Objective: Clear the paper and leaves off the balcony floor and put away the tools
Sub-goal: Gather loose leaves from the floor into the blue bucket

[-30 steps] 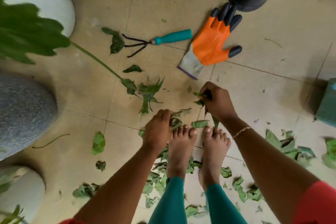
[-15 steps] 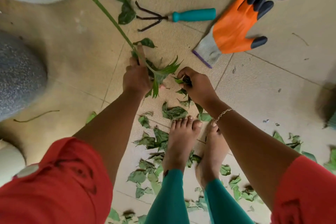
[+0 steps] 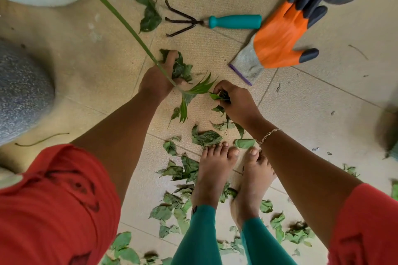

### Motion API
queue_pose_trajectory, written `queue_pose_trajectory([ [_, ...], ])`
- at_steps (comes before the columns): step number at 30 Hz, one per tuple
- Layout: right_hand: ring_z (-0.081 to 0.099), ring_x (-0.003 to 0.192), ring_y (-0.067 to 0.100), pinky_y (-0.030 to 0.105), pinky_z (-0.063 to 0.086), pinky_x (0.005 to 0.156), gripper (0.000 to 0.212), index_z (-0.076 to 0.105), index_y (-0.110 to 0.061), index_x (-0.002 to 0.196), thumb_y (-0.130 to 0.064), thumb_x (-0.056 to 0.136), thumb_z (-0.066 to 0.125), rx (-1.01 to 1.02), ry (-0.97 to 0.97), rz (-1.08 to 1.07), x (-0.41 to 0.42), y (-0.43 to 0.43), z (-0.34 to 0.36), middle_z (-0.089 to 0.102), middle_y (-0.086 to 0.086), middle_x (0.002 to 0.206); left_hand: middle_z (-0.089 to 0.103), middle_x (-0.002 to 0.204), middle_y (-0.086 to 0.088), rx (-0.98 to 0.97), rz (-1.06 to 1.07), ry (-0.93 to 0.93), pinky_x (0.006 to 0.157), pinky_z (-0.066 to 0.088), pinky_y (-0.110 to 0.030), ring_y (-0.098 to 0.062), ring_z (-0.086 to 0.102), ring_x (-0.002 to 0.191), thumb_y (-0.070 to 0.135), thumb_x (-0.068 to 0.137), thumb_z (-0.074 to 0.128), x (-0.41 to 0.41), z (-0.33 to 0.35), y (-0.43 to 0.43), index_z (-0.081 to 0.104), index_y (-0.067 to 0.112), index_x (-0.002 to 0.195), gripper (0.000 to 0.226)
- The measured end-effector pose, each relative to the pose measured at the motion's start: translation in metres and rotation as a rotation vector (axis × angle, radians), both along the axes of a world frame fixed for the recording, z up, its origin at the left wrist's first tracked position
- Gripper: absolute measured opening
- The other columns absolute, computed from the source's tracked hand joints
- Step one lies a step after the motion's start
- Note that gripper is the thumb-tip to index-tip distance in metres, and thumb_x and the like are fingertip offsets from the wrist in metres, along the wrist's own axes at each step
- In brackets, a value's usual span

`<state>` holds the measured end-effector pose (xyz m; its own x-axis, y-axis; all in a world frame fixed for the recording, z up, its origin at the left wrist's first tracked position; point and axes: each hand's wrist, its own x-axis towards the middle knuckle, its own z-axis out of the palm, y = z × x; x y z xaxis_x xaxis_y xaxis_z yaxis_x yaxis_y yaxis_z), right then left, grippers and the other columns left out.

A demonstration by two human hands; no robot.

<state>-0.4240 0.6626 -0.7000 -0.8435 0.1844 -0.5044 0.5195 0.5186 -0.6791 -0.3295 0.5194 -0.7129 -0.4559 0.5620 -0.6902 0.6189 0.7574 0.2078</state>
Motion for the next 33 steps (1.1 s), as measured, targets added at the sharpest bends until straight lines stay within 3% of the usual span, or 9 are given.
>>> queue_pose_trajectory([
  [9, 0.049, 0.072, 0.016, 0.023, 0.035, 0.064, 0.019, 0.061, -0.004, 0.100, 0.003, 0.082, 0.061, 0.003, 0.000, 0.013, -0.001, 0.010, 0.016, 0.060, 0.006, 0.083, 0.075, 0.081, -0.001, -0.019, 0.095, -0.046, 0.070, 0.057, -0.034, -0.017, 0.071, 0.073, 0.039, 0.078, 0.038, -0.003, 0.005, 0.008, 0.076, 0.015, 0.082, 0.046],
  [11, 0.050, 0.073, 0.017, 0.023, 0.033, 0.064, 0.017, 0.062, -0.004, 0.100, 0.000, 0.083, 0.061, -0.006, -0.015, 0.001, 0.003, 0.013, 0.031, 0.058, 0.004, 0.081, 0.073, 0.102, -0.003, -0.053, 0.101, -0.057, 0.087, 0.052, -0.036, -0.018, 0.069, 0.093, 0.038, 0.087, 0.037, -0.005, 0.009, 0.007, 0.073, 0.016, 0.101, 0.045],
  [14, 0.053, 0.076, 0.018, 0.022, 0.032, 0.065, 0.016, 0.063, -0.006, 0.100, -0.001, 0.085, 0.060, 0.003, -0.049, -0.018, 0.013, 0.019, 0.061, 0.061, 0.006, 0.084, 0.038, 0.148, -0.005, -0.088, 0.229, -0.179, 0.115, 0.015, -0.038, -0.021, 0.034, 0.137, 0.039, 0.101, 0.023, -0.009, 0.019, 0.011, 0.037, 0.014, 0.142, 0.051],
  [20, 0.059, 0.083, 0.022, 0.023, 0.039, 0.070, 0.014, 0.064, -0.006, 0.095, 0.000, 0.083, 0.061, 0.009, -0.121, -0.018, 0.030, 0.031, 0.163, 0.066, 0.012, 0.094, 0.027, 0.154, -0.002, -0.124, 0.187, -0.207, 0.116, 0.008, -0.041, -0.021, 0.025, 0.141, 0.036, 0.102, 0.021, -0.023, 0.067, 0.017, 0.027, 0.016, 0.146, 0.049],
  [24, 0.061, 0.087, 0.025, 0.028, 0.044, 0.076, 0.016, 0.064, -0.009, 0.092, 0.002, 0.080, 0.061, 0.034, -0.152, 0.030, 0.031, 0.037, 0.249, 0.066, 0.009, 0.094, 0.037, 0.149, -0.003, 0.116, 0.230, -0.284, 0.115, 0.014, -0.043, -0.022, 0.034, 0.136, 0.034, 0.099, 0.019, -0.016, 0.070, -0.039, 0.034, 0.019, 0.144, 0.049],
  [26, 0.061, 0.087, 0.024, 0.026, 0.042, 0.075, 0.017, 0.064, -0.010, 0.093, 0.002, 0.080, 0.061, 0.055, -0.136, 0.072, 0.029, 0.038, 0.302, 0.066, 0.008, 0.094, 0.060, 0.122, -0.004, 0.028, 0.559, -0.271, 0.103, 0.034, -0.050, -0.030, 0.055, 0.115, 0.038, 0.097, 0.035, -0.070, 0.143, -0.062, 0.047, 0.026, 0.134, 0.040],
  [28, 0.061, 0.087, 0.025, 0.026, 0.042, 0.075, 0.018, 0.064, -0.009, 0.093, 0.002, 0.080, 0.061, 0.064, -0.117, 0.121, 0.025, 0.035, 0.361, 0.067, 0.008, 0.095, 0.063, 0.086, -0.006, 0.176, 0.993, -0.061, 0.078, 0.047, -0.044, -0.031, 0.062, 0.083, 0.030, 0.093, 0.054, -0.127, 0.286, -0.070, 0.056, 0.016, 0.112, 0.024],
  [30, 0.062, 0.089, 0.026, 0.027, 0.042, 0.075, 0.019, 0.064, -0.007, 0.094, 0.004, 0.079, 0.060, 0.067, -0.095, 0.158, 0.021, 0.032, 0.401, 0.067, 0.009, 0.096, 0.063, 0.083, -0.017, 0.262, 1.088, -0.003, 0.067, 0.046, -0.036, -0.031, 0.062, 0.078, 0.014, 0.094, 0.053, -0.143, 0.384, -0.070, 0.052, 0.002, 0.104, 0.016],
  [33, 0.060, 0.085, 0.024, 0.022, 0.035, 0.065, 0.019, 0.063, -0.004, 0.095, 0.007, 0.080, 0.057, 0.073, -0.031, 0.241, 0.011, 0.017, 0.473, 0.064, 0.007, 0.088, 0.065, 0.084, -0.023, 0.387, 1.190, -0.011, 0.062, 0.047, -0.036, -0.036, 0.064, 0.074, 0.012, 0.094, 0.051, -0.132, 0.474, -0.068, 0.050, 0.002, 0.101, 0.012],
])
